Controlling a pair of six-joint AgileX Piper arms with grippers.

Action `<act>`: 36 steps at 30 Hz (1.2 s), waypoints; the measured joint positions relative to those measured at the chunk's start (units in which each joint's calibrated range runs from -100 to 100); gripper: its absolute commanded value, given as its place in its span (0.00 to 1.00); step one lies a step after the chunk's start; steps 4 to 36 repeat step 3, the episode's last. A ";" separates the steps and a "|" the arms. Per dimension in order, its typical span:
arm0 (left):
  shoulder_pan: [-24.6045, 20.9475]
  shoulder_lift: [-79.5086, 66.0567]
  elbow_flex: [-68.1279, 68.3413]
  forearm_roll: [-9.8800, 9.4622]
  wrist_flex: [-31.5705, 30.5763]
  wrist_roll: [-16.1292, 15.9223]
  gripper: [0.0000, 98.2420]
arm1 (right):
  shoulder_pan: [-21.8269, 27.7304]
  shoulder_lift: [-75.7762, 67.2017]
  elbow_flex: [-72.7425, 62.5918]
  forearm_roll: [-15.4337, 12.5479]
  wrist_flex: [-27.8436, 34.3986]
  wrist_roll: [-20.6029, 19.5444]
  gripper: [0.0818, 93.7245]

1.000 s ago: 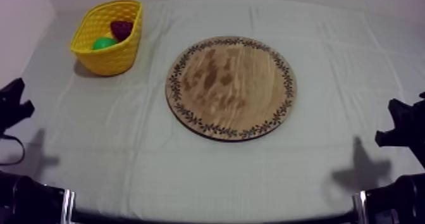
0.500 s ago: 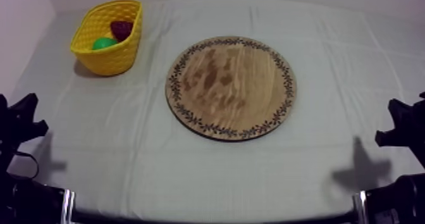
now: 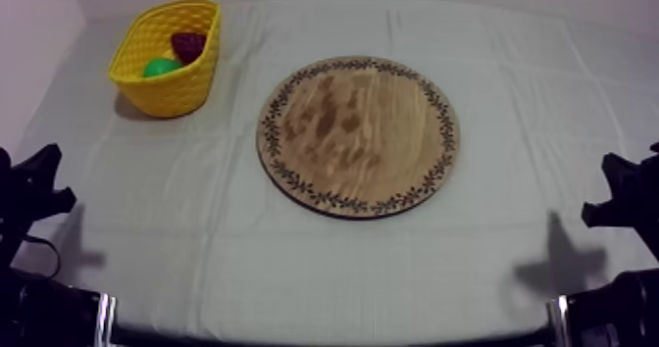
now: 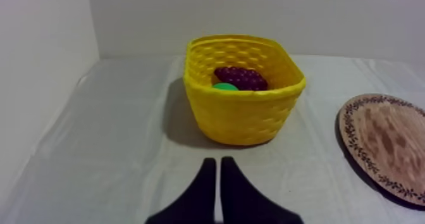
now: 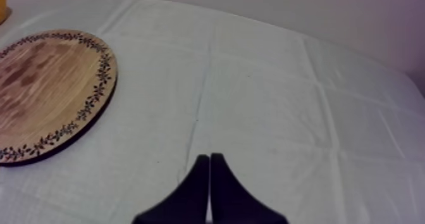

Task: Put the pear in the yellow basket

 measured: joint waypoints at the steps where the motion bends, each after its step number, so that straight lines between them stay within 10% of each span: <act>1: 0.00 0.00 0.00 0.00 0.17 -0.14 0.00 | 0.00 0.00 0.00 0.00 -0.08 0.03 0.00; 36: 0.00 0.00 0.00 -0.06 0.72 -0.55 0.00 | 0.00 0.00 0.00 0.00 -0.08 0.03 0.00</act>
